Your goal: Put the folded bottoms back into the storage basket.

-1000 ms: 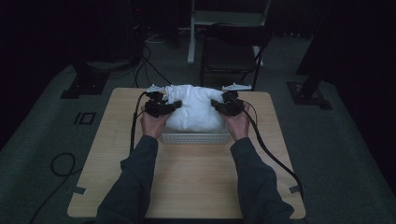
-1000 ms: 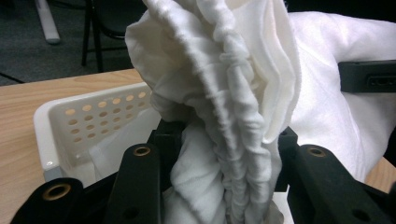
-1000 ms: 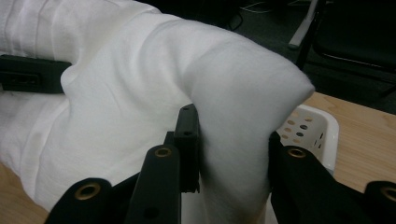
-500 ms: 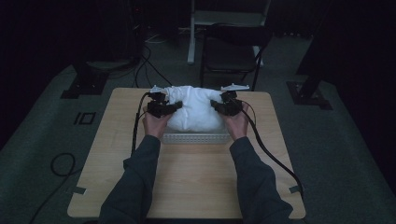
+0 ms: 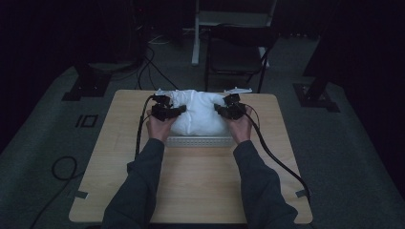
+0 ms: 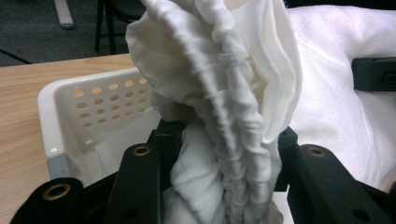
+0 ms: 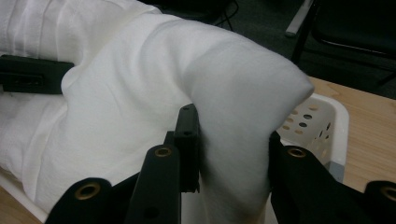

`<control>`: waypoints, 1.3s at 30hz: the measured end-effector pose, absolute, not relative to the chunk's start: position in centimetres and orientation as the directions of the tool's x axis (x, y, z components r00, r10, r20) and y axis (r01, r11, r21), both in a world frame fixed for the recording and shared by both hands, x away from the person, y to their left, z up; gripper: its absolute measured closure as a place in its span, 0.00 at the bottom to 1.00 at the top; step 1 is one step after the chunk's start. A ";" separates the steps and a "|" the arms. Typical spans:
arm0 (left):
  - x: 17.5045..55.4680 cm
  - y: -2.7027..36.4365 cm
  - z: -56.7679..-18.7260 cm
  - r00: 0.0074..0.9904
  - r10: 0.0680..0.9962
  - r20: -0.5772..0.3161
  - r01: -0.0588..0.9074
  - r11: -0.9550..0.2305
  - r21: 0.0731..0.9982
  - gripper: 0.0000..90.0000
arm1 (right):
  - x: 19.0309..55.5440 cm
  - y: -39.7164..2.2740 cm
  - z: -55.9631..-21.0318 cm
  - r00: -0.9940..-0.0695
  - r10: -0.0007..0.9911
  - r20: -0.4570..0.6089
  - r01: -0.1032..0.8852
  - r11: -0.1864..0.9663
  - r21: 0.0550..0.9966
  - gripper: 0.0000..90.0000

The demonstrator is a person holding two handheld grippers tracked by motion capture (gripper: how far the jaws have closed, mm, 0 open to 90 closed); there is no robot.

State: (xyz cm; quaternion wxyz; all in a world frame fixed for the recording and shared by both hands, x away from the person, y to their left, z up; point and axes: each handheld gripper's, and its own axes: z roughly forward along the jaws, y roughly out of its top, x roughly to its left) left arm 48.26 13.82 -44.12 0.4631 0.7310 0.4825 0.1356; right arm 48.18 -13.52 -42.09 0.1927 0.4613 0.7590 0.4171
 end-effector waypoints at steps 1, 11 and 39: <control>48.3 13.8 -44.2 0.498 0.832 -0.247 0.582 -0.109 0.806 0.66 | 48.3 -13.5 -42.2 -0.500 0.861 0.094 0.542 0.227 0.809 0.79; 48.5 13.7 -44.8 0.493 0.837 -0.238 0.595 -0.124 0.794 0.66 | 48.7 -13.6 -43.1 -0.497 0.859 0.120 0.564 0.215 0.797 0.79; 49.6 13.0 -47.0 0.451 0.858 -0.247 0.679 -0.150 0.719 0.64 | 49.7 -13.3 -45.3 -0.473 0.872 0.128 0.626 0.231 0.745 0.79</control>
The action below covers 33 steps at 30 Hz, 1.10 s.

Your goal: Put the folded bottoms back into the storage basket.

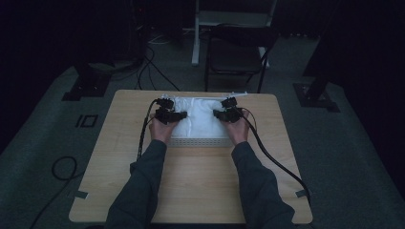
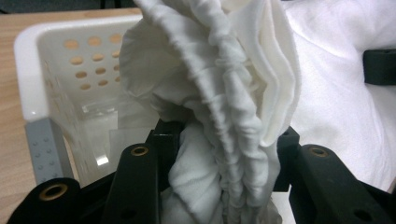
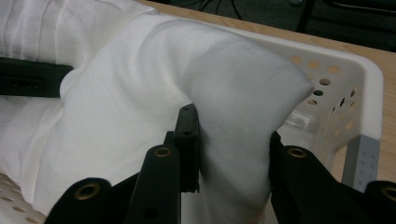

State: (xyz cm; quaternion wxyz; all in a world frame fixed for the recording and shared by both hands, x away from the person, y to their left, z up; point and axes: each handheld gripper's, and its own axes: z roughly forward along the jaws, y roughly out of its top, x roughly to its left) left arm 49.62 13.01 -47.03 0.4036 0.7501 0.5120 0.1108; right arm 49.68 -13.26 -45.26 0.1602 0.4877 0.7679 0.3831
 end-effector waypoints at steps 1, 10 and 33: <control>49.7 13.0 -47.2 0.445 0.860 -0.249 0.688 -0.150 0.710 0.63 | 49.7 -13.3 -45.4 -0.472 0.872 0.129 0.630 0.231 0.741 0.79; 49.6 13.3 -47.5 0.386 0.885 -0.260 0.746 -0.133 0.653 0.49 | 50.1 -13.4 -46.4 -0.477 0.870 0.127 0.666 0.263 0.698 0.73; 45.8 17.6 -45.4 0.367 0.909 -0.196 0.618 -0.081 0.782 0.41 | 47.6 -17.1 -44.8 -0.395 0.914 0.087 0.598 0.184 0.780 0.43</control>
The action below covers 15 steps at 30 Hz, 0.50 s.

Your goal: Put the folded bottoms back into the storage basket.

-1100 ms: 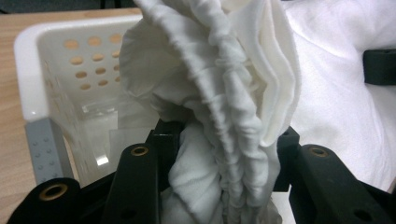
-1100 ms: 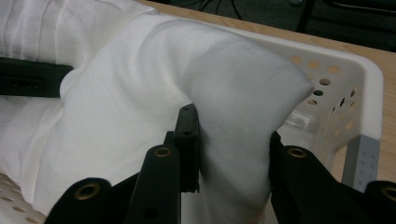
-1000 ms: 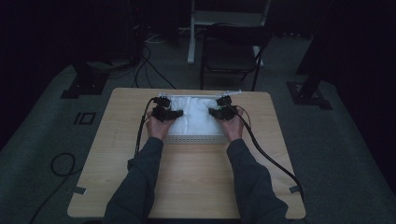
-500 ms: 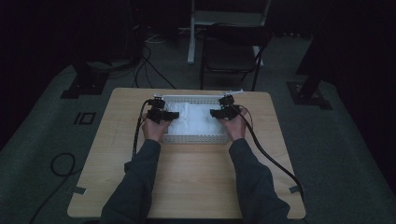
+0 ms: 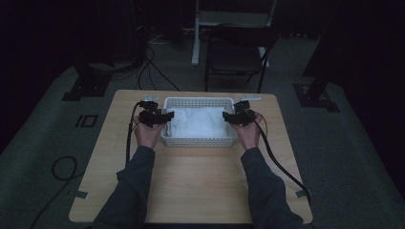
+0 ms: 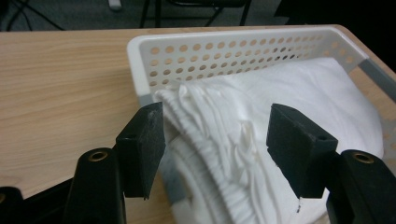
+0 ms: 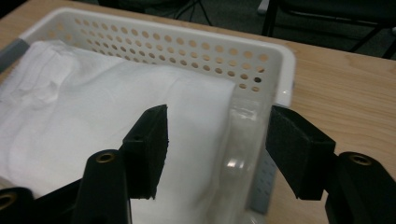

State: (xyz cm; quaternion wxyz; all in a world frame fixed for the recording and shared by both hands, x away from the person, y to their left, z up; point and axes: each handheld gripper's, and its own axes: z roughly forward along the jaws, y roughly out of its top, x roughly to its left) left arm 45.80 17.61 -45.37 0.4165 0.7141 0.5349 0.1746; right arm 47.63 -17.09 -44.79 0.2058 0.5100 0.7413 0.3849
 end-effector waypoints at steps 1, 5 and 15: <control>45.5 17.9 -45.5 0.368 0.909 -0.194 0.615 -0.081 0.784 0.41 | 47.3 -17.4 -44.7 -0.394 0.915 0.088 0.593 0.180 0.785 0.43; 44.3 19.0 -46.1 0.359 0.911 -0.203 0.609 -0.064 0.791 0.40 | 46.0 -18.5 -44.5 -0.397 0.914 0.089 0.574 0.172 0.800 0.43; 41.0 20.9 -47.6 0.334 0.927 -0.171 0.581 -0.059 0.812 0.40 | 43.5 -21.5 -45.4 -0.364 0.929 0.069 0.560 0.159 0.813 0.45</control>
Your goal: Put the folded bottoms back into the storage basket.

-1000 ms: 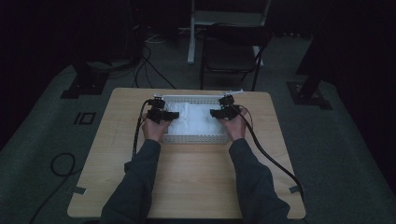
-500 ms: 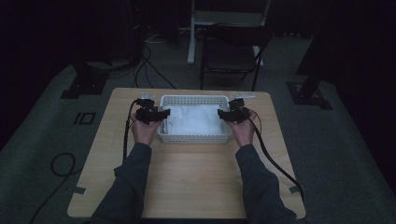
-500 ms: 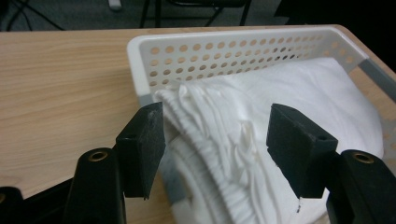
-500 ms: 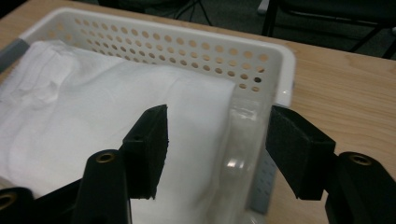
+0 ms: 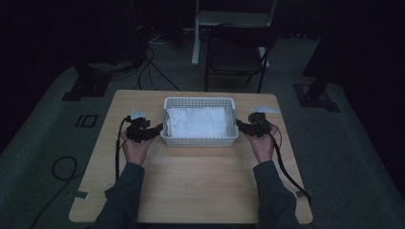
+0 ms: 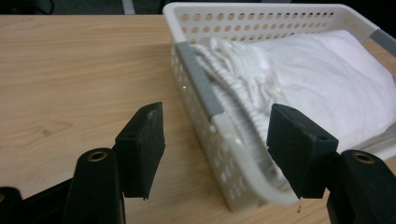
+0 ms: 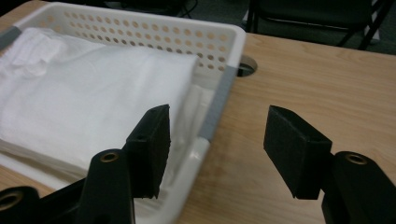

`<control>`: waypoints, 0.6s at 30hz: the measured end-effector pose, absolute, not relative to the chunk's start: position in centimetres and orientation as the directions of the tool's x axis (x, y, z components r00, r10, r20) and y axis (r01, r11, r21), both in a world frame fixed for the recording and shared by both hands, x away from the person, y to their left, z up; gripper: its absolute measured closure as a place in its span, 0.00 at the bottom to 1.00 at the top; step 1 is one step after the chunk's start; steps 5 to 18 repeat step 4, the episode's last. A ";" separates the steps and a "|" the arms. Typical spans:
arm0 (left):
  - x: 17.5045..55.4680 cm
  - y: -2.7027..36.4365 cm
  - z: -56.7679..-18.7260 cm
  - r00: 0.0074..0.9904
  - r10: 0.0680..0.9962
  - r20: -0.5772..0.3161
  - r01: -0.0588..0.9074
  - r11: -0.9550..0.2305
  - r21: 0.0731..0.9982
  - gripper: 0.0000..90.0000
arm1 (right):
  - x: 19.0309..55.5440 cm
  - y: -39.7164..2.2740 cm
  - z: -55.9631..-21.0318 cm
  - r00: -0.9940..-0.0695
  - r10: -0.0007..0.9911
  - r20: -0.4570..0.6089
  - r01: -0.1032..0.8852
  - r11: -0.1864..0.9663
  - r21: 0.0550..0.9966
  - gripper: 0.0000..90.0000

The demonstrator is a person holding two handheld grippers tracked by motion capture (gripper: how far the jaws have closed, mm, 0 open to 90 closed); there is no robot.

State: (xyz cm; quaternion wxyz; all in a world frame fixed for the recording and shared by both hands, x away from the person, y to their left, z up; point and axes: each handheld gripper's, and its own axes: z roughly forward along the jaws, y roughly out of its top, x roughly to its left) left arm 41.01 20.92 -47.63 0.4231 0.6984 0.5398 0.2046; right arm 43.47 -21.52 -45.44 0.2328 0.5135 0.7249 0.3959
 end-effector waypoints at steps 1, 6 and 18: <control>40.8 21.1 -47.7 0.329 0.929 -0.168 0.581 -0.059 0.812 0.40 | 43.2 -22.0 -45.8 -0.351 0.935 0.057 0.562 0.162 0.811 0.45; 40.2 21.5 -48.1 0.311 0.938 -0.152 0.580 -0.060 0.812 0.40 | 43.1 -22.5 -46.2 -0.337 0.940 0.053 0.568 0.158 0.807 0.45; 40.2 21.5 -48.1 0.311 0.938 -0.152 0.580 -0.060 0.812 0.40 | 43.1 -22.5 -46.2 -0.337 0.940 0.053 0.568 0.158 0.807 0.45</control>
